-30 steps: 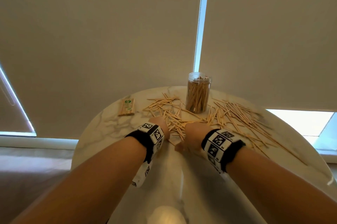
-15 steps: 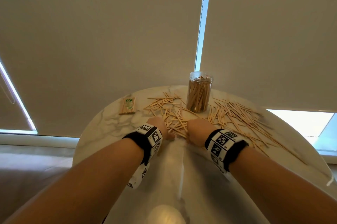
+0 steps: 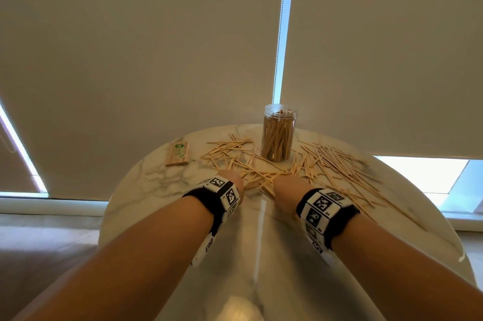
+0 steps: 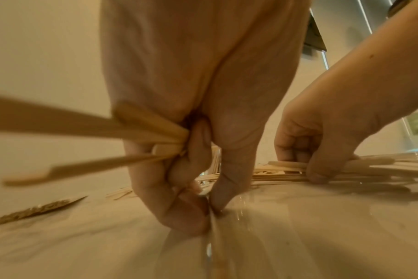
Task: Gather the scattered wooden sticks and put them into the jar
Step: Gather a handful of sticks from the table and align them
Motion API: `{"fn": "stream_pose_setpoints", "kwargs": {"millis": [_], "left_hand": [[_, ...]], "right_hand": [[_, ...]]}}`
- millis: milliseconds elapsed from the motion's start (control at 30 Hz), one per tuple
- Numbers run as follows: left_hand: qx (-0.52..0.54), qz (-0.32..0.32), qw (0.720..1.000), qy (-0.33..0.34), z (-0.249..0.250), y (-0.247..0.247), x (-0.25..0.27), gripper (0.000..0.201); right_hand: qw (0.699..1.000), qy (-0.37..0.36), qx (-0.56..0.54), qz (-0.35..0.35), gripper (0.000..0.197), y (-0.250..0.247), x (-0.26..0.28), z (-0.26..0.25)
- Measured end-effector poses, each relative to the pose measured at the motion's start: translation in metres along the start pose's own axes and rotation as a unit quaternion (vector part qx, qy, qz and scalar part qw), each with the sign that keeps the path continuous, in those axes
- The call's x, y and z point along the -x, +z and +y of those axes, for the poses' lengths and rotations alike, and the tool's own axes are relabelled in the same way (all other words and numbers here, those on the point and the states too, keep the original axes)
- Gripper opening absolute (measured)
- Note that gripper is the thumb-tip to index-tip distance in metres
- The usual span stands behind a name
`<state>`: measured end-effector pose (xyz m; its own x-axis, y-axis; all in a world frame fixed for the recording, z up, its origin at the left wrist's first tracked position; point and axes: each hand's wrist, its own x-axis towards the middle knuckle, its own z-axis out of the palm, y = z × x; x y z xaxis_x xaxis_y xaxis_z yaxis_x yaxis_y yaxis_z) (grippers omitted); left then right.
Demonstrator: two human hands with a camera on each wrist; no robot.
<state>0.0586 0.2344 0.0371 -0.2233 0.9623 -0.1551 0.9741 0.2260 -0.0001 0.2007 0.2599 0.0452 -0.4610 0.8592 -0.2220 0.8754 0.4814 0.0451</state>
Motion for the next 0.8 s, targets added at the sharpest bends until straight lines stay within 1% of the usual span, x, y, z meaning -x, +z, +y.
{"fn": "stream_pose_setpoints", "kwargs": {"millis": [167,200,267,300,333,367,433,467,500,533,567,600,633,700,733,767,800], "left_hand": [[-0.052,-0.031,0.998,0.007,-0.001,0.000,0.009,0.027],[-0.052,-0.042,0.998,0.002,-0.003,-0.002,0.010,0.026],[-0.063,-0.058,0.996,-0.012,-0.007,-0.004,0.010,0.017],[-0.059,-0.058,0.996,-0.021,-0.010,-0.003,0.009,0.018],[-0.047,-0.057,0.997,-0.028,-0.013,-0.002,0.007,0.023],[-0.034,-0.061,0.997,-0.037,-0.015,-0.003,0.008,0.024],[-0.015,-0.064,0.997,-0.046,-0.017,-0.006,0.013,0.017],[0.000,-0.064,0.997,-0.047,-0.020,-0.007,0.014,0.021],[0.021,-0.065,0.997,-0.047,-0.022,-0.009,0.016,0.029],[0.054,-0.063,0.995,-0.053,-0.024,-0.010,0.017,0.036],[0.105,-0.064,0.990,-0.063,-0.027,-0.009,0.017,0.037],[0.168,-0.062,0.981,-0.072,-0.029,-0.008,0.015,0.035],[0.244,-0.059,0.965,-0.081,-0.029,-0.008,0.015,0.033],[0.406,-0.059,0.907,-0.093,-0.025,-0.011,0.017,0.023],[0.462,-0.053,0.881,-0.091,-0.023,-0.014,0.019,0.018],[0.494,-0.041,0.865,-0.083,-0.020,-0.018,0.021,0.013],[0.512,-0.029,0.856,-0.069,-0.016,-0.021,0.023,0.012]], "right_hand": [[0.999,-0.014,-0.021,-0.038,0.027,-0.003,0.013,0.010],[0.998,-0.017,-0.029,-0.046,0.025,-0.005,0.015,0.012],[0.997,-0.007,-0.057,-0.048,0.016,-0.008,0.018,0.018],[0.996,0.002,-0.076,-0.043,0.014,-0.009,0.020,0.021],[0.994,0.010,-0.095,-0.042,0.014,-0.011,0.021,0.023],[0.992,0.014,-0.119,-0.044,0.016,-0.012,0.021,0.026],[0.981,0.013,-0.189,-0.045,0.023,-0.012,0.020,0.032],[0.970,0.016,-0.240,-0.041,0.024,-0.013,0.021,0.034],[0.958,0.019,-0.285,-0.034,0.022,-0.014,0.021,0.036],[0.947,0.018,-0.319,-0.025,0.021,-0.014,0.021,0.037],[0.937,0.017,-0.348,-0.017,0.020,-0.015,0.022,0.038],[0.926,0.015,-0.378,-0.008,0.018,-0.014,0.023,0.038],[0.912,0.012,-0.410,0.000,0.017,-0.014,0.025,0.038],[0.881,0.001,-0.472,0.015,0.015,-0.014,0.026,0.036],[0.867,-0.005,-0.499,0.022,0.014,-0.015,0.026,0.034],[0.854,-0.007,-0.520,0.028,0.014,-0.016,0.025,0.032],[0.842,-0.010,-0.538,0.034,0.014,-0.017,0.025,0.029]]}}
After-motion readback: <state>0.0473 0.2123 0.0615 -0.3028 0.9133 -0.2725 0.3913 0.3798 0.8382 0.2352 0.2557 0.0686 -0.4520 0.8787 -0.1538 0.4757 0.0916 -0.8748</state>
